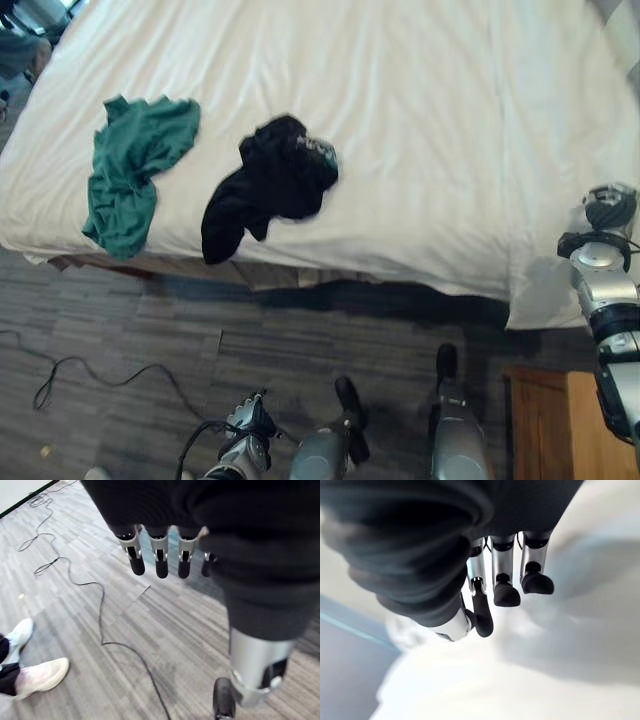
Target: Tidy up the quilt and then pick up the clothes from the bed and put them into the laundry hamper.
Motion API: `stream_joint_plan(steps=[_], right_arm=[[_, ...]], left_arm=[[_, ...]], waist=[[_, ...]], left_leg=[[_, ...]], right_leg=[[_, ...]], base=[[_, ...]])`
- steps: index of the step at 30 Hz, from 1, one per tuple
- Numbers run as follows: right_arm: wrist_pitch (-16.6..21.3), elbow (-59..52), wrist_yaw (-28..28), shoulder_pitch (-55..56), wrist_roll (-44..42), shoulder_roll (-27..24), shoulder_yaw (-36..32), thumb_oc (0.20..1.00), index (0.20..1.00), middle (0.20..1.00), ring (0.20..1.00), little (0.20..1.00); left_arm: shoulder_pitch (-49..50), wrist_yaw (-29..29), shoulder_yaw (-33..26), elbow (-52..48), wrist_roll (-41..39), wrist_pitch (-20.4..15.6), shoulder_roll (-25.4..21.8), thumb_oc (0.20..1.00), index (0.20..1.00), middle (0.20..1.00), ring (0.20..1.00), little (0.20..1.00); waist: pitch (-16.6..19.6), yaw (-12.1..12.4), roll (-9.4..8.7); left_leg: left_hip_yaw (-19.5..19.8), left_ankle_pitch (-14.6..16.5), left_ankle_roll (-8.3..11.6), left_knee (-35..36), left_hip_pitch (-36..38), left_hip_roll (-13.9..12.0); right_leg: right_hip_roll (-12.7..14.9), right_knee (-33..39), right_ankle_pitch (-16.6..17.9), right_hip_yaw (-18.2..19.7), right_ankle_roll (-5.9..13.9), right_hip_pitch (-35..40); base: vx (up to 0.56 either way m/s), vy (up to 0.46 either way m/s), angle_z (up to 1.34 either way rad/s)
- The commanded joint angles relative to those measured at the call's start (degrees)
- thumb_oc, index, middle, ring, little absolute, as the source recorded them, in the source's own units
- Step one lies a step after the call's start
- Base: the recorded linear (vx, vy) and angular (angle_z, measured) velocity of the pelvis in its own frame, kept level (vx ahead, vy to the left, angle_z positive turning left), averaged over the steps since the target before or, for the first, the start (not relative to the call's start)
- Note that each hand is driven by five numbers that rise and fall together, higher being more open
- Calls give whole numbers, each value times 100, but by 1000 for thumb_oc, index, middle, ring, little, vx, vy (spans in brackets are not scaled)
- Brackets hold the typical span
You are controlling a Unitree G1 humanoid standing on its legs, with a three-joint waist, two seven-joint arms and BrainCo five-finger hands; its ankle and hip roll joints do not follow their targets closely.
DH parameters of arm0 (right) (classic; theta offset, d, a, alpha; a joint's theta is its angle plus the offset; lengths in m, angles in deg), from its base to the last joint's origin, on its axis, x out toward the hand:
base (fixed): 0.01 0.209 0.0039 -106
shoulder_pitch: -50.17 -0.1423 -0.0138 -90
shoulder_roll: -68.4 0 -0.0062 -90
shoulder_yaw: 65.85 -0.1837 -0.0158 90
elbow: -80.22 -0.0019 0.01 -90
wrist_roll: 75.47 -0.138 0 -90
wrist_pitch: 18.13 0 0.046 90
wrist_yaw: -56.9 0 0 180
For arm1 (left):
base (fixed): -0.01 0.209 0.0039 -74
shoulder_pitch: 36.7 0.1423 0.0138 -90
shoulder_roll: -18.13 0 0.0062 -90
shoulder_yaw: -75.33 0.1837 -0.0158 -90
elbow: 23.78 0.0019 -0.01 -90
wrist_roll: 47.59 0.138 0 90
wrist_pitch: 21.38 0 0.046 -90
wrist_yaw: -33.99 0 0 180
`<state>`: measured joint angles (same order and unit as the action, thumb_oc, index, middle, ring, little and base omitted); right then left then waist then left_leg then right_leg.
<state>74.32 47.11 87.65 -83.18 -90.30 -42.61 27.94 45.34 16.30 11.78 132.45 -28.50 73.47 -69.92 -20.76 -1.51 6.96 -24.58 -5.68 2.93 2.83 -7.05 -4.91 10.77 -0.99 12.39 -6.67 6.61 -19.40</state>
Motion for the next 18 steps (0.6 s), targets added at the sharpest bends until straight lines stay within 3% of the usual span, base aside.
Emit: stream_joint_plan(steps=[1,2,5,10,13,14,16,17,18], right_arm=[[-54,232,-159,8,-331,54,14,200,200,200,200,200],[-151,467,-320,737,-273,525,-75,200,200,200,200,200],[-230,695,-506,1978,-204,1197,-304,200,200,200,200,200],[-350,1033,-791,3326,117,1772,-521,200,200,200,200,200],[-459,1283,-882,3974,258,2069,-632,200,200,200,200,200],[-510,1406,-945,4276,351,2192,-652,1000,1000,1000,1000,1000],[-578,1450,-982,4251,452,2243,-500,1000,1000,1000,1000,1000],[-552,1411,-1100,4301,593,2342,-275,1000,1000,1000,1000,1000],[-552,1412,-1100,4297,593,2344,-274,1000,1000,1000,1000,1000]], left_arm=[[-281,-198,-15,228,-207,-16,-141,1000,1000,1000,1000,1000],[-315,-213,-107,297,-178,40,-57,1000,1000,1000,1000,1000],[-321,-240,-270,405,-66,108,43,1000,1000,1000,1000,1000],[-239,-192,-279,410,256,152,81,1000,1000,1000,1000,1000],[-222,-146,-202,291,437,141,51,1000,1000,1000,1000,1000],[-290,-116,-110,151,520,96,29,1000,1000,1000,1000,1000],[-417,-96,-17,17,555,88,-10,1000,1000,1000,1000,1000],[-522,8,117,-18,671,46,-64,1000,1000,1000,1000,1000],[-524,10,114,-19,672,46,-67,1000,1000,1000,1000,1000]], waist=[[-144,-91,-151],[-178,-152,-164],[-123,-267,-235],[88,-485,-399],[315,-594,-516],[347,-659,-583],[271,-698,-643],[248,-739,-661],[262,-727,-656]], left_leg=[[156,638,442,-926,-243,-466],[136,682,420,-970,-229,-503],[136,712,392,-873,-86,-480],[171,733,312,-561,259,-326],[177,644,228,-40,578,-158],[238,627,181,210,772,-73],[281,633,141,217,782,-76],[369,609,110,217,773,-89],[356,595,114,217,751,-101]], right_leg=[[129,-1211,-1693,255,330,184],[86,-1255,-1709,273,307,145],[50,-1098,-1672,231,296,299],[62,-617,-1473,169,366,707],[117,-425,-1275,109,508,880],[201,-636,-1231,72,628,876],[220,-1128,-1149,165,744,716],[-28,-1516,-1400,377,647,647],[-43,-1504,-1377,386,637,623]], base=[[-19,-3,-20],[2,9,-16],[37,27,-10],[73,75,1],[52,128,9],[-35,136,2],[-93,144,4],[-101,75,12],[-89,70,14]])
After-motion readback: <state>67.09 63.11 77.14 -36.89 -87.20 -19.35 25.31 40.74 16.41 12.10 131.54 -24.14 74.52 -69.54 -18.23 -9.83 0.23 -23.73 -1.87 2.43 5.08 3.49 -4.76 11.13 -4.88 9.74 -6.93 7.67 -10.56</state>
